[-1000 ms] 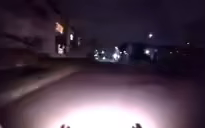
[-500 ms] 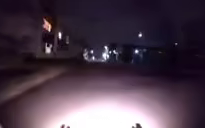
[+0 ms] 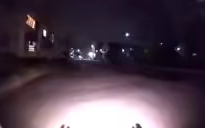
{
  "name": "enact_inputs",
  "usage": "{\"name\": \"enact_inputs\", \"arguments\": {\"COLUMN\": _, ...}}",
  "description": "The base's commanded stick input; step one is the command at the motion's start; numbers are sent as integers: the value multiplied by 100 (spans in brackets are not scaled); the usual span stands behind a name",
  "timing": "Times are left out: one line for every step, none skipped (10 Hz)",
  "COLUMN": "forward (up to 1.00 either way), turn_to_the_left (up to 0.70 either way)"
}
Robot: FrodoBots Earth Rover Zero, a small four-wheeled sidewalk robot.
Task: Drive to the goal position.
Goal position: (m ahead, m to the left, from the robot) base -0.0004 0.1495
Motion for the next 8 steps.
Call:
{"name": "enact_inputs", "arguments": {"forward": 70, "turn_to_the_left": 0}}
{"name": "enact_inputs", "arguments": {"forward": 82, "turn_to_the_left": 0}}
{"name": "enact_inputs", "arguments": {"forward": 95, "turn_to_the_left": 0}}
{"name": "enact_inputs", "arguments": {"forward": 100, "turn_to_the_left": 0}}
{"name": "enact_inputs", "arguments": {"forward": 100, "turn_to_the_left": 0}}
{"name": "enact_inputs", "arguments": {"forward": 100, "turn_to_the_left": 0}}
{"name": "enact_inputs", "arguments": {"forward": 100, "turn_to_the_left": 0}}
{"name": "enact_inputs", "arguments": {"forward": 100, "turn_to_the_left": 0}}
